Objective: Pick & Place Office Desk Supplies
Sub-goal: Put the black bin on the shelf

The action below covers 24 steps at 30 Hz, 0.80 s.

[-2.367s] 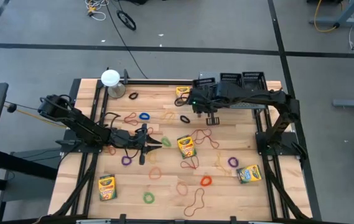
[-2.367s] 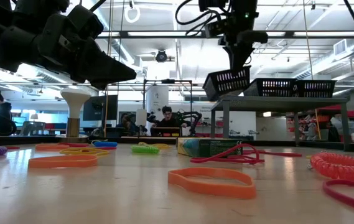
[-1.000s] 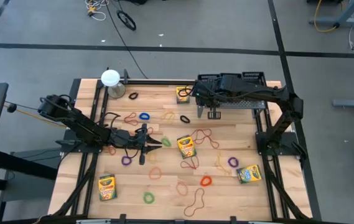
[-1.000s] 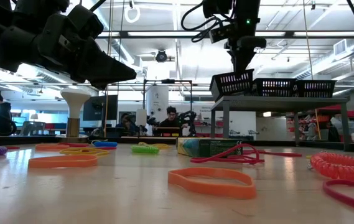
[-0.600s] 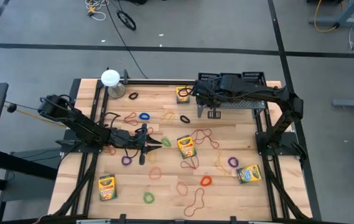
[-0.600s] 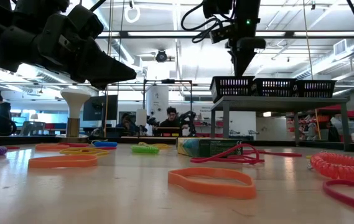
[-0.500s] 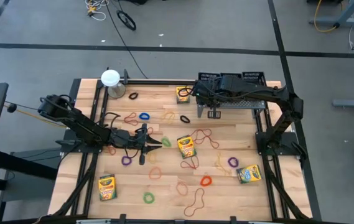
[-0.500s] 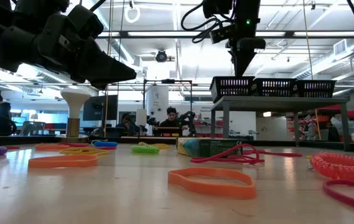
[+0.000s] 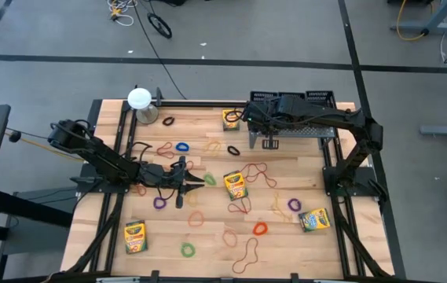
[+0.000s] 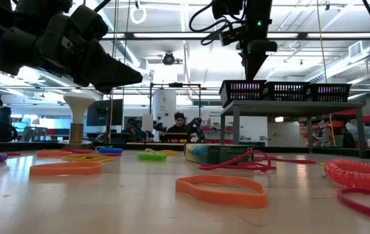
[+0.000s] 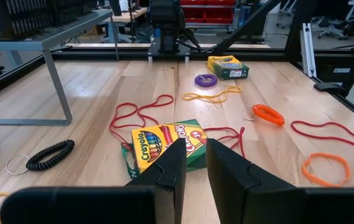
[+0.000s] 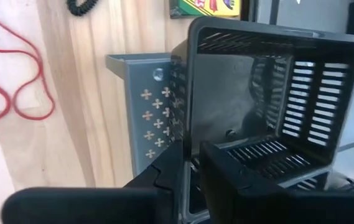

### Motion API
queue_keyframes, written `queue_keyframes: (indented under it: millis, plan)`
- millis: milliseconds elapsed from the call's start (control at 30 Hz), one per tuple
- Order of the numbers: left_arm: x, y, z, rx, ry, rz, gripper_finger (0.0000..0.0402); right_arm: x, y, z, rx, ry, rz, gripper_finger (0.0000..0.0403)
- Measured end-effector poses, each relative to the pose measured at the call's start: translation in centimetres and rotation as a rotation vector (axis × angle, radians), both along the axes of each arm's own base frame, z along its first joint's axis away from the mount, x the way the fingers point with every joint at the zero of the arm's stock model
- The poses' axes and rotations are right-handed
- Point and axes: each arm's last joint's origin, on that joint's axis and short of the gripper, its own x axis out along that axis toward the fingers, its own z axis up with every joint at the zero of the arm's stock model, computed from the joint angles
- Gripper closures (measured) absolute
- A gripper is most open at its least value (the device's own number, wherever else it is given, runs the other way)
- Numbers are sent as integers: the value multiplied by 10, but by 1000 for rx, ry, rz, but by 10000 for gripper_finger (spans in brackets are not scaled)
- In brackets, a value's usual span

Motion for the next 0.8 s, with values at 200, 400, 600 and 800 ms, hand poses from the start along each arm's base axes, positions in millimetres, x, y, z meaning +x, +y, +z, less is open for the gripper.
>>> queue_keyframes:
  millis: [200, 400, 600, 800]
  plan:
    - [0, 0, 0, 0, 0, 0, 334, -1, 0, 0, -16, 8, -21, 299]
    - [0, 0, 0, 0, 0, 0, 333, -3, 0, 0, -13, 14, -45, 273]
    - [0, 0, 0, 0, 0, 0, 333, -6, 2, 0, -4, 28, -77, 256]
    - [0, 0, 0, 0, 0, 0, 333, -12, 9, 13, -38, -27, -64, 243]
